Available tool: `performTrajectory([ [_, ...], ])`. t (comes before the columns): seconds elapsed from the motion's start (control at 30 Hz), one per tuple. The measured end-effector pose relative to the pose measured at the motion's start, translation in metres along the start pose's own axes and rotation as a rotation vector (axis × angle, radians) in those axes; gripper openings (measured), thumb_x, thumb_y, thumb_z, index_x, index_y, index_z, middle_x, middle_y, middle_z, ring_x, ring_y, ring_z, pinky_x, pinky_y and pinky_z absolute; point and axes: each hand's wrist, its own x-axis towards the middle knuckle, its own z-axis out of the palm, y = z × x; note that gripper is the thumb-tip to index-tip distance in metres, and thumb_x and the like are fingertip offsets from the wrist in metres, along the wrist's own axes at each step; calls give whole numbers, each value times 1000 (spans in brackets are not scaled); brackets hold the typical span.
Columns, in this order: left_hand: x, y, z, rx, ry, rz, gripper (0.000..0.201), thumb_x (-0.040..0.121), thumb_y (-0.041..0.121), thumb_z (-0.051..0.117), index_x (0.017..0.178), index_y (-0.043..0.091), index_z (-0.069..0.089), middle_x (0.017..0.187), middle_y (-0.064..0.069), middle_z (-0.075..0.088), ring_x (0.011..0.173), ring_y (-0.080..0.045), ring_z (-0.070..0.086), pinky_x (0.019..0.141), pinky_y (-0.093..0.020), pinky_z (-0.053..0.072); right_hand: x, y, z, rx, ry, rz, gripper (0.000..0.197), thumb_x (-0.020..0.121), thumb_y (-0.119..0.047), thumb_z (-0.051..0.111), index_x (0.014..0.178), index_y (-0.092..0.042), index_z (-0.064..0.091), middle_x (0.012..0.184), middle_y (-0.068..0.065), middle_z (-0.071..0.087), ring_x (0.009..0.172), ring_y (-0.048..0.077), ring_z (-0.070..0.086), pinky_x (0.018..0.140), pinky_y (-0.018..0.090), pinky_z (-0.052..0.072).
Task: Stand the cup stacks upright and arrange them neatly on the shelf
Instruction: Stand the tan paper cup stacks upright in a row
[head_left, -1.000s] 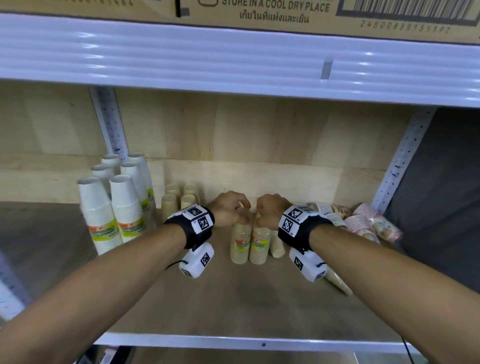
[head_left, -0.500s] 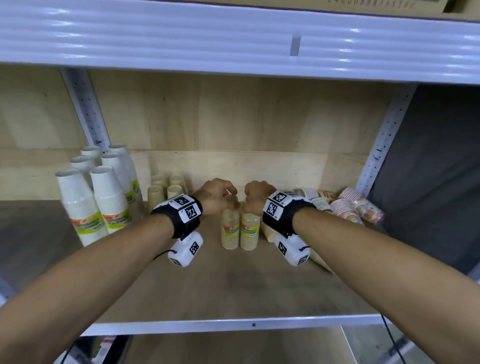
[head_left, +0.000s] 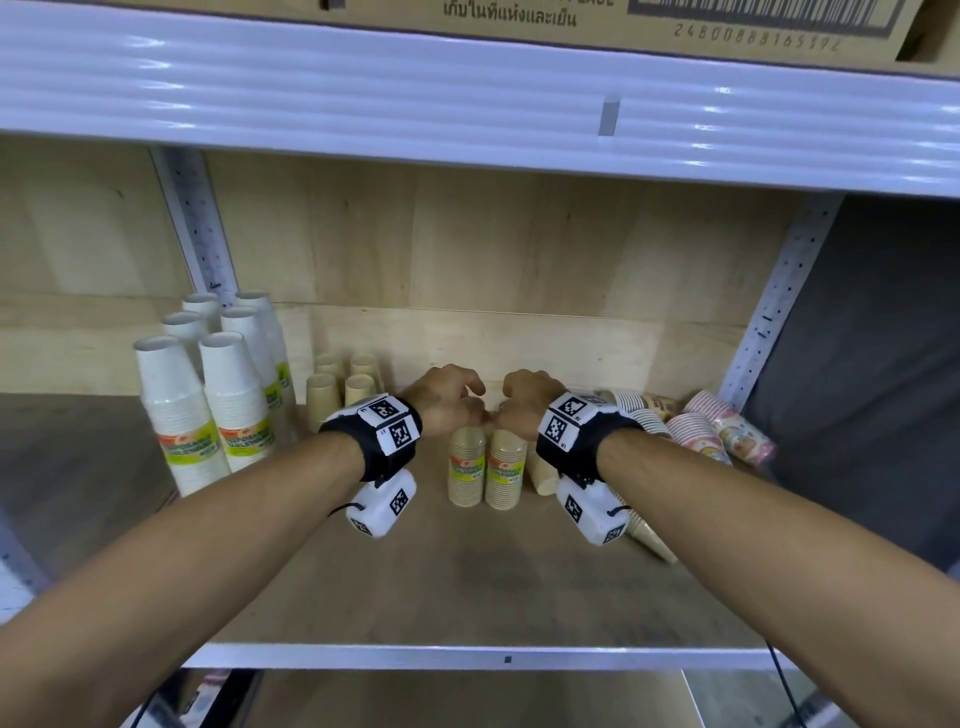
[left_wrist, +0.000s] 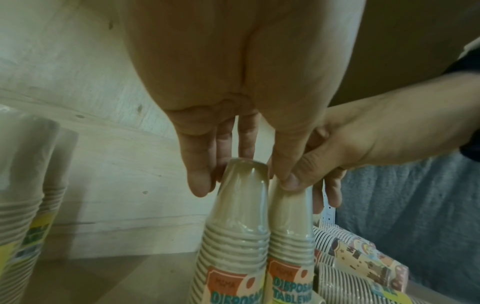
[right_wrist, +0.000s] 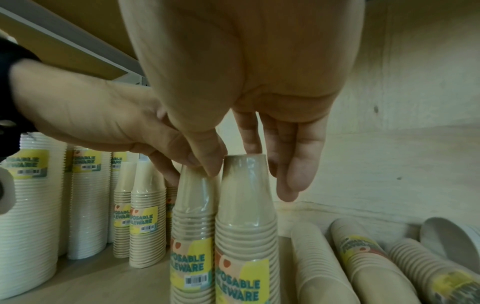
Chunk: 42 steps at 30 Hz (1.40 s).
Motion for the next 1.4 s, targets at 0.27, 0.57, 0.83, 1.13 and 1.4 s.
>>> performTrajectory([
  [0.27,-2,8,-1,68,-12,34,39,93,26,59,130,13,61,126,-9,60,111,-22,58,82,-25,42,0,-5,2,-29,-12,-15,9,79,-17,61,86,-12,57,93,5,59,83,25,57,55,25,37],
  [0.57,-3,10,-9,132,-73,20,38,90,20,63,128,17,64,125,-6,59,111,-21,58,84,-26,46,-1,-12,-5,-18,-22,-34,6,80,-12,64,82,-6,63,82,7,61,72,21,56,46,21,30],
  [0.83,-13,-5,-43,258,-139,-83,33,82,18,71,114,23,70,115,1,60,102,-18,59,78,-25,50,-4,-46,-16,8,-68,-131,27,81,-16,69,103,-1,71,99,13,70,85,24,67,57,22,43],
  [1.13,-39,-36,-78,336,-121,-224,30,84,8,71,113,14,69,108,-1,64,78,-13,59,54,-19,45,0,-97,-6,48,-79,-249,29,79,-18,73,105,-7,71,104,11,70,92,24,68,73,28,53],
  [1.4,-62,-55,-87,332,-51,-282,30,85,1,67,115,7,67,115,-6,66,92,-18,58,69,-24,46,2,-128,3,107,-111,-337,33,82,-19,74,112,-7,65,108,9,65,92,24,62,67,24,44],
])
